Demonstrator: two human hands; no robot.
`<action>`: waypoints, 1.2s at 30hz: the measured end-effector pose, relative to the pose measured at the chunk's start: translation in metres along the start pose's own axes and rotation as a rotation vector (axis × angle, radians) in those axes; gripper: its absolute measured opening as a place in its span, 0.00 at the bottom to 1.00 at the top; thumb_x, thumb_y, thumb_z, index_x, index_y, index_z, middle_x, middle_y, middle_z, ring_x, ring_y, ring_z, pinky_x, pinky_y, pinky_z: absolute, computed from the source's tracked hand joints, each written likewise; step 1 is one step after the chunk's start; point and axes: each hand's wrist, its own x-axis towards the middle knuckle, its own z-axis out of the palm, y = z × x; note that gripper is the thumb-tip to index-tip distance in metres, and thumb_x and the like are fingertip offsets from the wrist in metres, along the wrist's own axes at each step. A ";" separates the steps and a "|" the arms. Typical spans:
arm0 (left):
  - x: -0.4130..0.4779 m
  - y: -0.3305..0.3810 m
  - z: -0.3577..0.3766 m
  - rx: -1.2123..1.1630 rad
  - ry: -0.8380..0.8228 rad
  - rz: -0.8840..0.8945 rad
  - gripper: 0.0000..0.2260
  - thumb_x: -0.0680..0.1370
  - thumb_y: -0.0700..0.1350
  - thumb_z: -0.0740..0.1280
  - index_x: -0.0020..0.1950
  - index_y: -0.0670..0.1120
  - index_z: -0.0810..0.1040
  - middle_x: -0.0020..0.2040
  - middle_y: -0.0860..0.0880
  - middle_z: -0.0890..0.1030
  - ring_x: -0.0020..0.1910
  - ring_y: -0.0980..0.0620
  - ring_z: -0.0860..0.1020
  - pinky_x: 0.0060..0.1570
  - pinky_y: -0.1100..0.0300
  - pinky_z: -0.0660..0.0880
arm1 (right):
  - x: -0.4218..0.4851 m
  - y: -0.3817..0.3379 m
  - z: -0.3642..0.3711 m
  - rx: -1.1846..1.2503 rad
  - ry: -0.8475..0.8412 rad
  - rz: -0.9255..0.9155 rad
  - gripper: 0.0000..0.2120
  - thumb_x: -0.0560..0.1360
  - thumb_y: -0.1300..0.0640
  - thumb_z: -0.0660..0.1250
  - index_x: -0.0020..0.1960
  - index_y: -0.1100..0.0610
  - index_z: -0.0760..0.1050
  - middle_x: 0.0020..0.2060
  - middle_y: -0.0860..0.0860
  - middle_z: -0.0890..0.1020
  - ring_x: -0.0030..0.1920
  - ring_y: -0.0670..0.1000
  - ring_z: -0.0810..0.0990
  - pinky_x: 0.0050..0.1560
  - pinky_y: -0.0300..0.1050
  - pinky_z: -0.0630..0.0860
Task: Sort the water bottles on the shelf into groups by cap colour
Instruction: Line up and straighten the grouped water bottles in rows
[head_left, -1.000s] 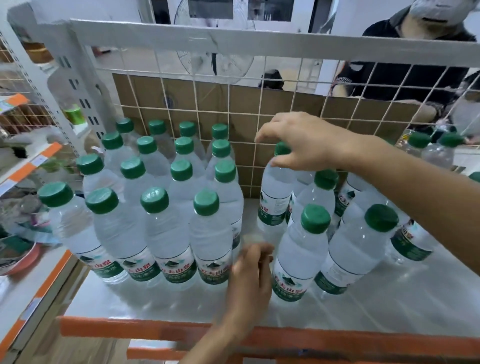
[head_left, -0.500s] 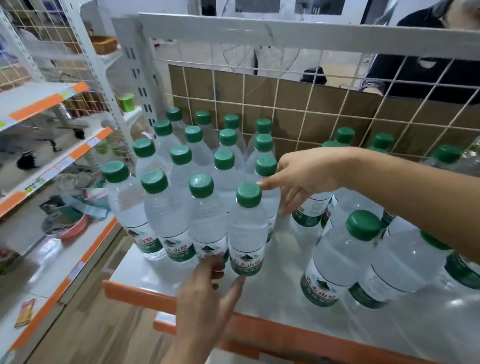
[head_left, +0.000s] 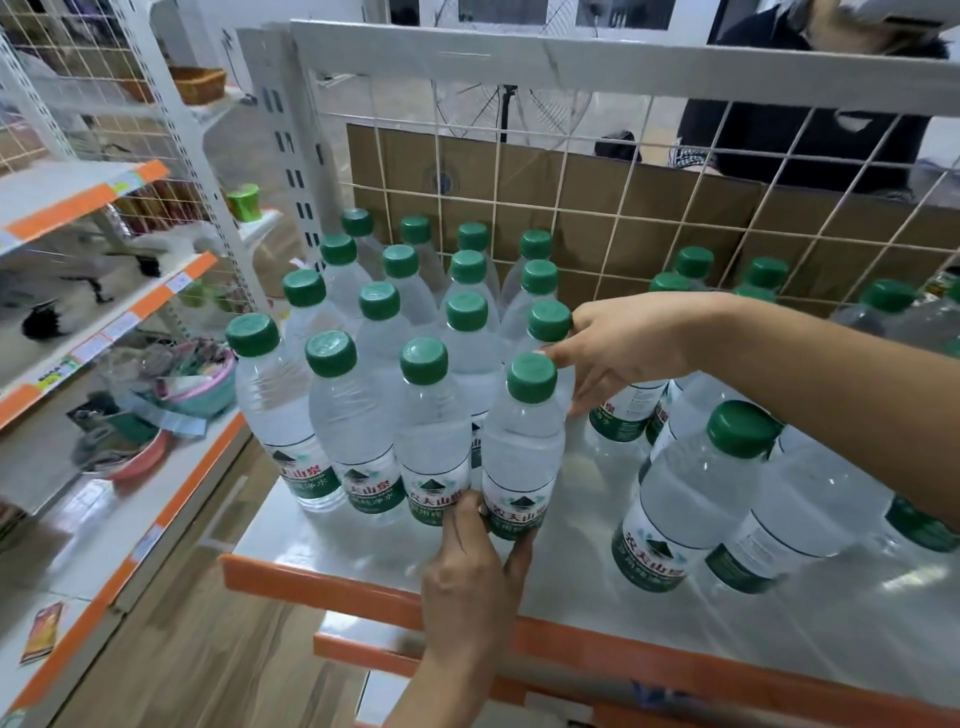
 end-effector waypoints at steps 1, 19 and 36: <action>0.000 -0.001 0.001 -0.012 -0.008 -0.001 0.26 0.74 0.64 0.56 0.56 0.42 0.70 0.44 0.46 0.82 0.35 0.49 0.82 0.23 0.59 0.74 | 0.000 0.001 0.000 0.004 0.002 -0.002 0.12 0.78 0.51 0.62 0.57 0.56 0.77 0.47 0.50 0.85 0.49 0.51 0.84 0.58 0.50 0.78; -0.002 -0.007 -0.004 -0.165 0.023 -0.070 0.25 0.72 0.70 0.55 0.53 0.49 0.67 0.31 0.57 0.77 0.27 0.55 0.78 0.25 0.61 0.72 | 0.000 0.004 -0.001 -0.084 0.019 -0.005 0.15 0.78 0.48 0.61 0.58 0.55 0.77 0.48 0.48 0.85 0.47 0.49 0.84 0.54 0.44 0.80; 0.005 -0.027 -0.005 0.004 0.149 -0.178 0.26 0.65 0.52 0.76 0.55 0.39 0.72 0.46 0.43 0.78 0.43 0.41 0.80 0.37 0.50 0.78 | -0.007 -0.004 -0.005 -0.319 0.280 -0.091 0.17 0.75 0.47 0.66 0.56 0.59 0.76 0.50 0.55 0.83 0.45 0.51 0.84 0.51 0.49 0.81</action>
